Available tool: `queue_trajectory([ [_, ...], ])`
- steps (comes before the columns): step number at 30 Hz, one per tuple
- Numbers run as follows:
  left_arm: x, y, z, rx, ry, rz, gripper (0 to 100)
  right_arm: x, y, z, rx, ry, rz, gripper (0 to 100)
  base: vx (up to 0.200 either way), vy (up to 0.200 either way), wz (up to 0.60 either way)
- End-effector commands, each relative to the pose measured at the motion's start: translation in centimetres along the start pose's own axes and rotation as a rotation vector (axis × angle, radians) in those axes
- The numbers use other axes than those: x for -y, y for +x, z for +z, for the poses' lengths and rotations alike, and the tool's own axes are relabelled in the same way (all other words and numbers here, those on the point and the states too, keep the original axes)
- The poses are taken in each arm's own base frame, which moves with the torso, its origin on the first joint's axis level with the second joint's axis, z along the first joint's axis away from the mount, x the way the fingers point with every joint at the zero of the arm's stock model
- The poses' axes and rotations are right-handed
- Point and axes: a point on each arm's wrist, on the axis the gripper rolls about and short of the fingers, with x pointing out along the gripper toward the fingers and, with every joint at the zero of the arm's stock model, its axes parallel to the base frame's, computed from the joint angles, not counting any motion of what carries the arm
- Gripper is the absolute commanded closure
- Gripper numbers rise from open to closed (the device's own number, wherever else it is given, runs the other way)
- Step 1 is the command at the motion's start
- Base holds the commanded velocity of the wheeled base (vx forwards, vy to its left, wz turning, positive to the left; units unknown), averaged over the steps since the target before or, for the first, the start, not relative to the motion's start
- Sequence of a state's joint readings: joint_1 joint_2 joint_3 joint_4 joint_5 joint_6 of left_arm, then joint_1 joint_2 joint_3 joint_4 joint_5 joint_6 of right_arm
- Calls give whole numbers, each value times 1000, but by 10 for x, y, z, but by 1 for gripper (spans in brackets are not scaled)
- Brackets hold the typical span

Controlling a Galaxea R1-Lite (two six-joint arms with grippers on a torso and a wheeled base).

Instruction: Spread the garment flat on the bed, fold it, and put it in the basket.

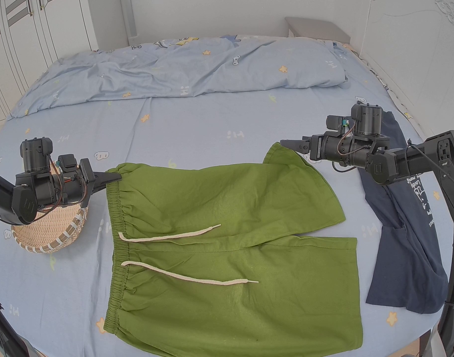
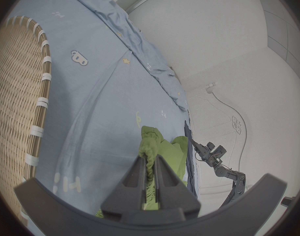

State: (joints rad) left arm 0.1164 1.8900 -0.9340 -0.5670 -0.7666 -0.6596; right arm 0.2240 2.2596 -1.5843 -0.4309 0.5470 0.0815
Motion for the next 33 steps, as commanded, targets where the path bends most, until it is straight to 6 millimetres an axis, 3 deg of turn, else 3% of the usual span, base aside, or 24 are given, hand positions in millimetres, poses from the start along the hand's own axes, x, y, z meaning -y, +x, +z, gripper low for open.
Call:
queue_trajectory([
  [1, -1, 1, 0, 0, -1, 0, 100, 9, 21, -9, -17, 7, 5, 0, 0, 0, 0],
  [19, -1, 2, -1, -5, -2, 0, 100, 12, 42, -26, -49, 22, 14, 0, 0, 0, 0],
  [20, -1, 2, -1, -5, -2, 0, 100, 14, 42, -26, -50, 23, 11, 100, 0, 0, 0],
  [33, 0, 2, 1, 0, 4, -2, 100, 29, 36, -14, -3, 10, -73, 100, 0, 0, 0],
])
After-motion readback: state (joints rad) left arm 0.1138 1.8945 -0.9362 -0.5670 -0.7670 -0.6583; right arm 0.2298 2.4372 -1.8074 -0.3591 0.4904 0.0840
